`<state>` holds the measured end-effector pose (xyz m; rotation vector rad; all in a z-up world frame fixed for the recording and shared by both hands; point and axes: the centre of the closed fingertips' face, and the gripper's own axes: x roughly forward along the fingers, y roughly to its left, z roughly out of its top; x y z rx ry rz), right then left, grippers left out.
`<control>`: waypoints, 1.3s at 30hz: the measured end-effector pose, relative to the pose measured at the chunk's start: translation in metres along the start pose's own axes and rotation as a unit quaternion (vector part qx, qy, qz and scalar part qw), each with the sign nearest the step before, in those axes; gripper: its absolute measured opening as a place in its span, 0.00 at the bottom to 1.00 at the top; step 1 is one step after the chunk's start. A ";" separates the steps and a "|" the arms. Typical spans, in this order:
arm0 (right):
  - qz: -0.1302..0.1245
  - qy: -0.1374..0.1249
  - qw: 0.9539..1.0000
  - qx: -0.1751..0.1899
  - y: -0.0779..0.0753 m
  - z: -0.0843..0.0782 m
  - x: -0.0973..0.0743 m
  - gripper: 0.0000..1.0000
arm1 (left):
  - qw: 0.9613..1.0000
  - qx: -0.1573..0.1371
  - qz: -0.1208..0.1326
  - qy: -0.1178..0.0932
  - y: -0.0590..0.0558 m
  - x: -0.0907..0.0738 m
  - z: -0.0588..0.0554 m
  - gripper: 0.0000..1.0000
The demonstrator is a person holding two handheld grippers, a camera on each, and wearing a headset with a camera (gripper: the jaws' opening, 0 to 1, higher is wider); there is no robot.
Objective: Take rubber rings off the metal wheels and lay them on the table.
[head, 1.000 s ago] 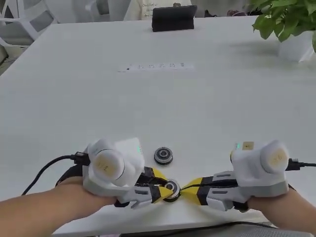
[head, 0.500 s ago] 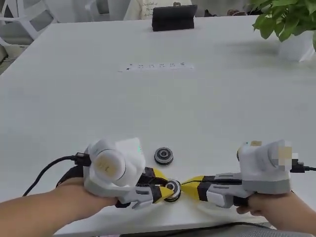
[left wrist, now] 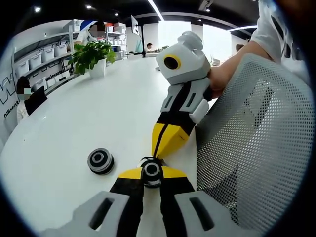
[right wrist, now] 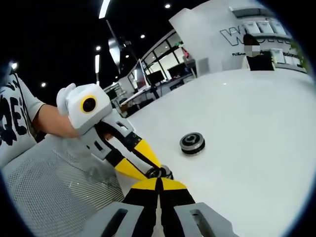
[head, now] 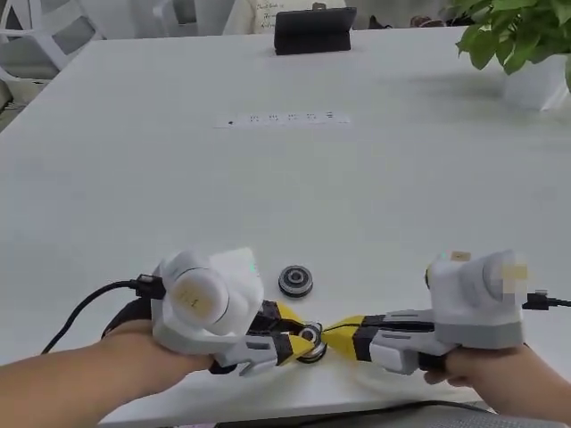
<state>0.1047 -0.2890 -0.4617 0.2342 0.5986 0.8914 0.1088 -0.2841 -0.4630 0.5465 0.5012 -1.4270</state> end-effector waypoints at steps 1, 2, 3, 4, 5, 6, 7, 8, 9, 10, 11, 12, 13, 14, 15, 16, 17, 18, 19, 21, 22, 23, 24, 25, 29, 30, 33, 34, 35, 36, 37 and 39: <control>0.002 0.000 1.000 -0.001 0.000 0.000 0.000 0.00 | 1.000 0.000 0.000 0.000 0.000 0.000 0.000 0.06; 0.003 0.001 1.000 -0.003 0.001 0.000 0.001 0.00 | 1.000 0.000 0.000 0.000 0.000 0.000 0.000 0.06; 0.005 0.001 1.000 -0.003 0.002 0.001 0.001 0.00 | 1.000 0.000 0.000 0.000 0.000 0.000 0.000 0.06; 0.007 0.001 1.000 -0.004 0.003 0.001 0.002 0.00 | 1.000 0.001 0.000 0.000 0.000 0.000 0.000 0.06; 0.008 0.000 1.000 -0.006 0.004 0.001 0.003 0.00 | 1.000 0.001 0.000 0.000 0.000 0.000 0.000 0.06; 0.010 0.000 1.000 -0.006 0.004 0.001 0.003 0.00 | 1.000 0.001 0.000 0.000 0.000 0.000 0.000 0.06; 0.012 0.000 1.000 -0.009 0.005 0.001 0.004 0.00 | 1.000 0.001 0.000 0.000 0.000 0.000 0.000 0.06; 0.013 0.001 1.000 -0.014 0.006 0.002 0.004 0.00 | 1.000 0.001 0.000 0.000 0.000 0.000 0.000 0.06; 0.015 0.001 1.000 -0.015 0.007 0.002 0.005 0.00 | 1.000 0.001 0.000 0.000 0.000 0.000 0.000 0.06; 0.017 0.001 1.000 -0.017 0.007 0.002 0.005 0.00 | 1.000 0.001 0.000 0.000 0.000 0.000 0.000 0.06; 0.020 -0.001 1.000 -0.020 0.008 0.003 0.006 0.00 | 1.000 0.001 -0.001 0.000 0.000 0.000 0.000 0.06; 0.022 -0.001 1.000 -0.017 0.009 0.003 0.006 0.00 | 1.000 0.001 -0.001 -0.001 0.000 0.000 0.000 0.06; 0.024 -0.003 1.000 -0.017 0.009 0.003 0.006 0.00 | 1.000 0.000 -0.001 -0.001 0.000 0.000 0.000 0.06; 0.035 -0.012 0.999 -0.017 0.013 0.007 0.008 0.00 | 1.000 0.000 -0.001 -0.001 0.000 0.000 0.000 0.06; 0.034 -0.013 0.999 -0.019 0.013 0.008 0.008 0.00 | 1.000 0.000 -0.001 -0.001 0.000 0.000 0.000 0.06; 0.039 -0.016 0.999 -0.025 0.015 0.010 0.009 0.00 | 1.000 0.000 -0.001 -0.001 0.000 0.000 0.000 0.06; 0.039 -0.014 0.999 -0.024 0.015 0.010 0.008 0.00 | 1.000 0.000 -0.001 -0.001 0.000 0.000 0.000 0.06; 0.040 -0.012 0.999 -0.025 0.015 0.009 0.009 0.00 | 1.000 0.000 -0.001 -0.002 0.000 0.000 0.000 0.06; 0.041 -0.012 0.999 -0.025 0.015 0.010 0.008 0.00 | 1.000 0.000 -0.001 -0.002 0.000 0.000 0.000 0.06; 0.045 -0.012 0.999 -0.024 0.016 0.010 0.007 0.00 | 1.000 -0.002 -0.001 -0.003 0.000 0.000 0.000 0.06; 0.047 -0.013 0.998 -0.026 0.017 0.011 0.007 0.00 | 1.000 -0.002 -0.002 -0.003 0.000 0.000 0.001 0.06; 0.046 -0.014 0.998 -0.027 0.017 0.011 0.006 0.00 | 1.000 -0.001 -0.003 -0.004 0.000 0.000 0.001 0.06; 0.047 -0.015 0.998 -0.027 0.017 0.011 0.005 0.00 | 1.000 -0.001 -0.003 -0.004 0.000 0.000 0.001 0.06; 0.047 -0.016 0.998 -0.025 0.017 0.011 0.005 0.00 | 1.000 -0.002 -0.003 -0.004 0.000 0.000 0.001 0.06; 0.042 -0.015 0.999 -0.022 0.012 0.009 0.003 0.00 | 1.000 -0.004 0.002 -0.006 0.001 0.001 0.002 0.07; 0.040 -0.013 0.999 -0.023 0.011 0.009 0.003 0.00 | 1.000 -0.004 0.002 -0.006 0.001 0.001 0.002 0.07; 0.035 -0.016 0.999 -0.021 0.008 0.009 0.002 0.00 | 1.000 -0.007 0.002 -0.005 0.001 0.001 0.002 0.07; 0.032 -0.015 0.999 -0.022 0.007 0.008 0.002 0.00 | 1.000 -0.007 0.003 -0.005 0.001 0.001 0.002 0.07; 0.031 -0.015 0.999 -0.021 0.006 0.007 0.002 0.00 | 1.000 -0.006 0.002 -0.005 0.001 0.001 0.002 0.07; 0.031 -0.015 0.999 -0.017 0.005 0.007 0.002 0.00 | 1.000 -0.005 0.002 -0.005 0.001 0.001 0.002 0.07; 0.030 -0.018 0.999 -0.015 0.005 0.008 0.001 0.00 | 1.000 -0.007 0.002 -0.004 0.001 0.001 0.002 0.07; 0.028 -0.020 0.999 -0.011 0.003 0.009 0.000 0.00 | 1.000 -0.005 0.002 -0.003 0.002 0.001 0.002 0.08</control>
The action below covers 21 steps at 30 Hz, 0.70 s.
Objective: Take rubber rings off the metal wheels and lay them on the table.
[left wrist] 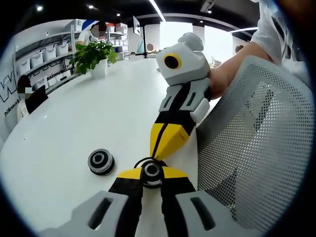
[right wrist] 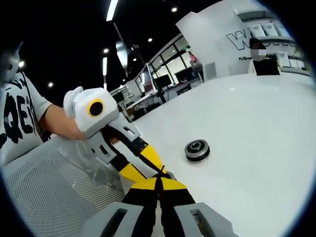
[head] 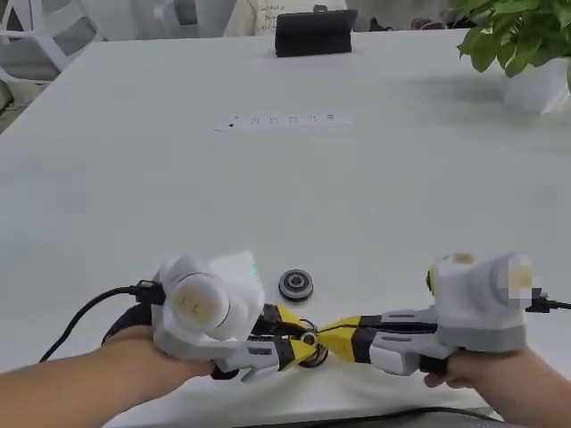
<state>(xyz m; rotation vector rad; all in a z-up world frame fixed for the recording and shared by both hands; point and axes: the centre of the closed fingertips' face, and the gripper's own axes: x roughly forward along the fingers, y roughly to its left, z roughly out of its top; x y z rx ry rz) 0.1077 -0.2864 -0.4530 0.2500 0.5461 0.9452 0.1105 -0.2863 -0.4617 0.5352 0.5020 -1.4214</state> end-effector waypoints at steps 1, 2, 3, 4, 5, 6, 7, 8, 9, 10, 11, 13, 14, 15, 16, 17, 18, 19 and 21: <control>0.000 -0.001 1.000 0.000 0.000 0.000 0.000 0.00 | 1.000 0.000 0.000 0.001 0.000 0.000 0.000 0.09; -0.001 0.000 1.000 -0.001 -0.001 0.000 -0.001 0.00 | 1.000 0.001 -0.001 0.000 0.000 -0.001 0.000 0.10; -0.001 0.001 1.000 -0.002 0.000 0.000 -0.001 0.00 | 1.000 0.002 -0.005 0.000 -0.001 -0.001 0.000 0.11; 0.000 0.001 1.000 -0.005 0.000 0.001 -0.001 0.00 | 1.000 0.001 -0.007 0.000 -0.002 -0.003 0.001 0.12; 0.000 0.000 1.000 -0.005 0.001 0.001 -0.001 0.00 | 1.000 0.002 -0.008 -0.001 -0.004 -0.004 0.003 0.13; 0.000 0.000 1.000 -0.004 0.002 0.002 -0.001 0.00 | 1.000 0.004 -0.011 -0.004 -0.005 -0.006 0.005 0.15; 0.001 -0.003 1.000 -0.003 0.002 0.003 -0.001 0.00 | 1.000 0.007 -0.012 -0.003 -0.006 -0.006 0.005 0.17; 0.001 -0.004 1.000 -0.002 0.002 0.004 -0.001 0.00 | 1.000 0.010 -0.012 -0.003 -0.006 -0.008 0.006 0.17; 0.000 -0.005 1.000 -0.001 0.002 0.005 -0.001 0.00 | 1.000 0.011 -0.012 -0.004 -0.005 -0.009 0.007 0.18; 0.000 -0.007 1.000 0.000 0.002 0.005 -0.001 0.00 | 1.000 0.009 -0.013 -0.005 -0.004 -0.010 0.008 0.18; 0.001 -0.010 1.000 0.002 0.002 0.007 -0.002 0.00 | 1.000 0.006 -0.012 -0.008 -0.003 -0.012 0.009 0.19; 0.000 -0.014 1.000 0.004 0.001 0.009 -0.003 0.00 | 1.000 0.000 -0.012 -0.013 -0.002 -0.016 0.011 0.22; 0.000 -0.015 1.000 0.004 0.001 0.010 -0.003 0.00 | 1.000 0.004 -0.008 -0.015 -0.001 -0.018 0.012 0.24; 0.000 -0.018 1.000 0.005 0.001 0.012 -0.004 0.00 | 1.000 0.017 -0.002 -0.018 0.000 -0.021 0.013 0.25; 0.000 -0.020 1.000 0.006 0.001 0.013 -0.004 0.00 | 1.000 0.013 -0.006 -0.017 -0.001 -0.023 0.013 0.25; 0.001 -0.022 1.000 0.008 0.001 0.014 -0.004 0.00 | 1.000 0.010 -0.008 -0.017 -0.001 -0.025 0.013 0.26; 0.001 -0.024 1.000 0.008 0.001 0.015 -0.004 0.00 | 1.000 0.010 -0.007 -0.017 -0.001 -0.027 0.013 0.27; 0.001 -0.025 1.000 0.009 0.002 0.016 -0.004 0.00 | 1.000 0.009 -0.006 -0.018 -0.001 -0.029 0.012 0.29; 0.003 -0.027 1.000 0.009 0.003 0.018 -0.004 0.00 | 1.000 0.006 -0.006 -0.020 -0.001 -0.032 0.012 0.31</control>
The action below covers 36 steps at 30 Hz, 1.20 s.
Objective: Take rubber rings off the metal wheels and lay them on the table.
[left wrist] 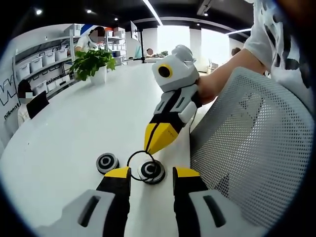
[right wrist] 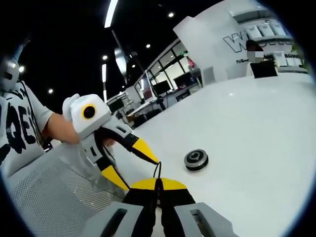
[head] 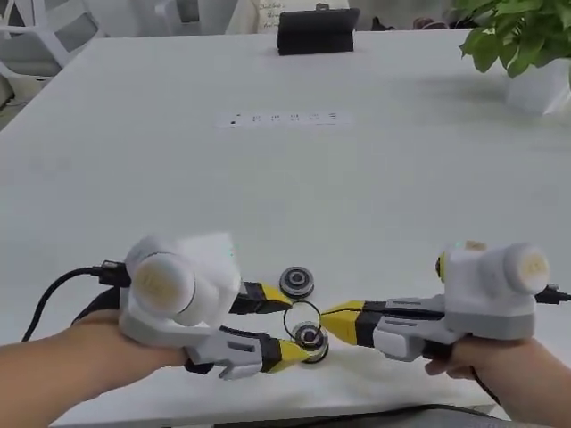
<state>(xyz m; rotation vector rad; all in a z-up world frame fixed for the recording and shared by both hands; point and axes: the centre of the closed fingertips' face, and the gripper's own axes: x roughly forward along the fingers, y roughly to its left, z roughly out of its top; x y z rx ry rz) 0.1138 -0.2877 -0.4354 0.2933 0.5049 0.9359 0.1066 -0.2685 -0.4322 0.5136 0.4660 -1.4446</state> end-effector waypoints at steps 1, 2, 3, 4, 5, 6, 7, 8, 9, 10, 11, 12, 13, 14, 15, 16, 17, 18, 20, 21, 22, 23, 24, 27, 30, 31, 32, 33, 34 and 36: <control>0.001 -0.001 1.000 0.000 0.000 0.001 0.000 0.00 | 1.000 -0.001 0.001 -0.001 0.000 -0.002 0.000 0.32; 0.001 -0.001 1.000 -0.001 0.000 0.001 0.000 0.00 | 1.000 -0.001 0.001 -0.002 0.000 -0.004 0.001 0.32; 0.002 -0.002 1.000 0.000 0.001 0.002 0.001 0.00 | 1.000 0.006 0.013 -0.009 0.003 -0.007 0.004 0.35; 0.003 -0.002 1.000 -0.001 0.001 0.003 0.001 0.00 | 1.000 0.009 0.016 -0.010 0.003 -0.008 0.005 0.38; 0.004 -0.002 1.000 -0.002 0.002 0.004 0.002 0.00 | 1.000 0.005 0.017 -0.012 0.004 -0.011 0.006 0.39; 0.004 -0.003 1.000 -0.002 0.003 0.005 0.002 0.00 | 1.000 0.003 0.017 -0.014 0.004 -0.012 0.007 0.41; 0.006 -0.005 1.000 -0.003 0.004 0.007 0.003 0.00 | 1.000 -0.005 0.018 -0.020 0.004 -0.014 0.009 0.43; 0.007 -0.006 1.000 -0.004 0.004 0.008 0.003 0.00 | 1.000 -0.008 0.018 -0.022 0.005 -0.016 0.010 0.45; 0.009 -0.006 1.000 -0.004 0.005 0.010 0.004 0.00 | 0.999 -0.012 0.018 -0.025 0.005 -0.018 0.010 0.46; 0.010 -0.006 1.000 -0.005 0.006 0.011 0.004 0.00 | 0.999 -0.016 0.019 -0.027 0.005 -0.020 0.011 0.47; 0.012 -0.007 1.000 -0.006 0.007 0.012 0.005 0.00 | 0.999 -0.020 0.020 -0.029 0.006 -0.023 0.011 0.49; 0.013 -0.007 1.000 -0.007 0.007 0.013 0.005 0.00 | 0.999 -0.021 0.021 -0.030 0.006 -0.024 0.011 0.50; 0.014 -0.007 1.000 -0.008 0.008 0.014 0.006 0.00 | 0.999 -0.024 0.022 -0.032 0.006 -0.027 0.011 0.50; 0.015 -0.007 1.000 -0.008 0.008 0.015 0.006 0.00 | 0.999 -0.025 0.023 -0.033 0.006 -0.029 0.012 0.51; 0.016 -0.006 1.000 -0.009 0.008 0.015 0.007 0.00 | 0.999 -0.027 0.025 -0.035 0.007 -0.031 0.012 0.52; 0.016 -0.005 1.000 -0.010 0.008 0.016 0.008 0.00 | 0.999 -0.029 0.025 -0.036 0.007 -0.034 0.012 0.53; 0.017 -0.005 1.000 -0.011 0.008 0.016 0.008 0.00 | 0.998 -0.031 0.027 -0.037 0.008 -0.036 0.012 0.56; 0.018 -0.004 1.000 -0.012 0.008 0.017 0.009 0.00 | 0.998 -0.031 0.030 -0.039 0.009 -0.039 0.011 0.57; 0.021 -0.002 1.000 -0.014 0.010 0.018 0.010 0.00 | 0.998 -0.035 0.031 -0.039 0.009 -0.043 0.011 0.59; 0.023 -0.001 1.000 -0.014 0.011 0.018 0.011 0.00 | 0.998 -0.037 0.033 -0.040 0.010 -0.045 0.011 0.60; 0.024 0.000 1.000 -0.015 0.011 0.019 0.012 0.00 | 0.998 -0.038 0.034 -0.042 0.010 -0.047 0.011 0.60; 0.025 0.001 1.000 -0.016 0.011 0.019 0.013 0.00 | 0.998 -0.040 0.034 -0.042 0.010 -0.049 0.010 0.61; 0.026 0.003 0.999 -0.017 0.012 0.020 0.014 0.00 | 0.998 -0.042 0.036 -0.042 0.010 -0.051 0.010 0.62; 0.031 0.005 0.999 -0.019 0.013 0.022 0.017 0.00 | 0.997 -0.047 0.039 -0.043 0.010 -0.056 0.010 0.65; 0.036 0.008 0.999 -0.022 0.015 0.022 0.021 0.00 | 0.997 -0.051 0.044 -0.045 0.011 -0.062 0.009 0.69; 0.038 0.011 0.999 -0.023 0.016 0.022 0.022 0.00 | 0.996 -0.055 0.047 -0.046 0.012 -0.064 0.008 0.72; 0.039 0.012 0.999 -0.024 0.016 0.022 0.023 0.00 | 0.996 -0.058 0.047 -0.046 0.012 -0.065 0.008 0.74; 0.041 0.016 0.999 -0.026 0.017 0.021 0.025 0.00 | 0.996 -0.061 0.049 -0.046 0.011 -0.067 0.008 0.76; 0.043 0.019 0.999 -0.027 0.018 0.021 0.026 0.00 | 0.996 -0.062 0.051 -0.046 0.011 -0.068 0.007 0.77; 0.046 0.025 0.998 -0.033 0.019 0.020 0.029 0.00 | 0.995 -0.066 0.053 -0.045 0.011 -0.071 0.006 0.77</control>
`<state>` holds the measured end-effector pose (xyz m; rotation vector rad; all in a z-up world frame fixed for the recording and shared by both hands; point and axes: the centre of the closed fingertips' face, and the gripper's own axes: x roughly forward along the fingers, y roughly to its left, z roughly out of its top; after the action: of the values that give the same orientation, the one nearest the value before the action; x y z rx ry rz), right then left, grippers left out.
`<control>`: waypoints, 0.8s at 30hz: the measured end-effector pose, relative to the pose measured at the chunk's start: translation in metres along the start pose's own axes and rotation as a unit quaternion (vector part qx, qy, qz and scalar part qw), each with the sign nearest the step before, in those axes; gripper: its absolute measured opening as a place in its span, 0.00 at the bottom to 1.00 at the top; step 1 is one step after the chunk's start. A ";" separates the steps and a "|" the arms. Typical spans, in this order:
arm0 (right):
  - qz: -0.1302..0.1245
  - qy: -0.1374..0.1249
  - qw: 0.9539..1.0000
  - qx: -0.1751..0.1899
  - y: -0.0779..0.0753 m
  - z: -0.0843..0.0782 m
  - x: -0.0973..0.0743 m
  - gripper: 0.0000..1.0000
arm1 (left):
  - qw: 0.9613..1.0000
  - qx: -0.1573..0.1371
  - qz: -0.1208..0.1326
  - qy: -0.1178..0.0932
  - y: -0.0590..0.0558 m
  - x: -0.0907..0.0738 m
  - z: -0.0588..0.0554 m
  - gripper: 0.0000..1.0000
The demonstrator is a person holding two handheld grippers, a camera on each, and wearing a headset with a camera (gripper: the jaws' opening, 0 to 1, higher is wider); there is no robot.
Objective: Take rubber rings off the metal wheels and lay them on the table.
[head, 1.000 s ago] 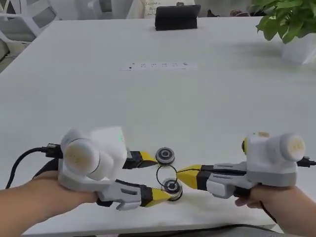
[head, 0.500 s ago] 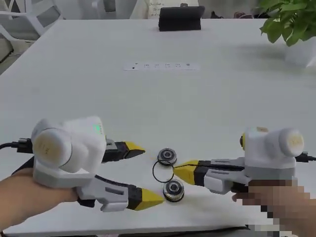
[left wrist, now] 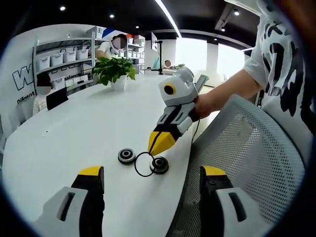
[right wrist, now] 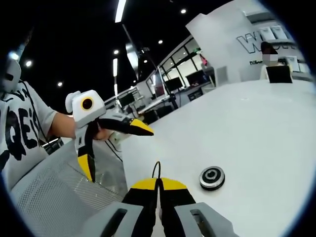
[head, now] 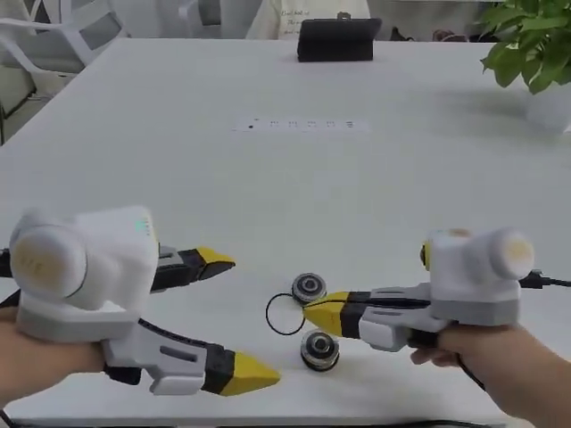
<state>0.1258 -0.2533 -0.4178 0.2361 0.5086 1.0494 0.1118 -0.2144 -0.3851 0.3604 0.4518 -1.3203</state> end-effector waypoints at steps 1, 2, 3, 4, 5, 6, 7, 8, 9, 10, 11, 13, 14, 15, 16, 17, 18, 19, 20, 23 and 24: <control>0.002 0.003 1.000 -0.002 0.001 0.000 0.002 0.00 | 1.000 -0.002 0.001 0.001 0.000 -0.001 -0.001 0.78; 0.003 0.004 1.000 -0.003 0.001 0.000 0.003 0.00 | 1.000 -0.004 0.002 0.001 0.000 -0.003 -0.002 0.78; 0.005 0.007 1.000 -0.005 0.001 0.000 0.004 0.00 | 1.000 -0.004 0.004 0.001 0.000 -0.004 -0.002 0.79; 0.006 0.009 1.000 -0.006 0.001 0.000 0.006 0.00 | 1.000 -0.006 0.006 0.000 0.000 -0.005 -0.003 0.81; 0.007 0.012 1.000 -0.009 0.001 -0.001 0.007 0.00 | 1.000 -0.007 0.007 0.000 0.000 -0.006 -0.003 0.82; 0.008 0.017 1.000 -0.012 0.001 -0.002 0.008 0.00 | 1.000 -0.008 0.008 -0.001 0.000 -0.007 -0.004 0.83; 0.009 0.018 1.000 -0.013 0.001 -0.002 0.009 0.00 | 1.000 -0.009 0.009 0.001 0.001 -0.007 -0.005 0.85; 0.011 0.021 1.000 -0.014 0.001 -0.002 0.011 0.00 | 1.000 -0.010 0.010 0.002 0.001 -0.007 -0.006 0.85; 0.012 0.023 1.000 -0.015 0.001 -0.003 0.011 0.00 | 1.000 -0.012 0.010 0.003 0.002 -0.008 -0.007 0.86; 0.014 0.029 0.999 -0.018 0.001 -0.004 0.013 0.00 | 1.000 -0.014 0.012 0.003 0.002 -0.009 -0.007 0.87; 0.015 0.032 0.999 -0.020 0.001 -0.005 0.014 0.00 | 1.000 -0.015 0.014 0.001 0.004 -0.010 -0.007 0.87; 0.017 0.040 0.999 -0.024 0.001 -0.007 0.016 0.00 | 1.000 -0.019 0.019 -0.004 0.006 -0.013 -0.005 0.88; 0.017 0.044 0.999 -0.025 0.001 -0.009 0.017 0.00 | 1.000 -0.021 0.020 -0.004 0.007 -0.013 -0.006 0.88; 0.018 0.046 0.998 -0.025 0.001 -0.009 0.018 0.00 | 0.999 -0.025 0.021 -0.004 0.007 -0.013 -0.006 0.88; 0.018 0.048 0.998 -0.025 0.000 -0.010 0.019 0.00 | 0.999 -0.028 0.021 -0.004 0.007 -0.013 -0.007 0.89; 0.018 0.051 0.998 -0.027 -0.001 -0.012 0.020 0.00 | 0.999 -0.029 0.021 -0.003 0.007 -0.014 -0.007 0.89; 0.018 0.053 0.998 -0.028 -0.001 -0.013 0.020 0.00 | 0.999 -0.029 0.021 -0.003 0.006 -0.014 -0.008 0.89; 0.018 0.055 0.998 -0.028 -0.002 -0.014 0.021 0.00 | 0.999 -0.029 0.021 -0.002 0.006 -0.014 -0.009 0.89; 0.017 0.057 0.998 -0.029 -0.002 -0.014 0.022 0.00 | 0.999 -0.029 0.022 -0.001 0.006 -0.015 -0.009 0.90; 0.017 0.066 0.997 -0.031 -0.004 -0.018 0.024 0.00 | 0.999 -0.032 0.021 0.000 0.005 -0.016 -0.011 0.90; 0.016 0.067 0.997 -0.032 -0.004 -0.019 0.025 0.00 | 0.999 -0.032 0.021 0.001 0.005 -0.016 -0.011 0.90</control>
<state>0.1288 -0.2347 -0.4428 0.1176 0.5927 1.1166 0.1127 -0.1940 -0.3864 0.3159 0.4837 -1.2611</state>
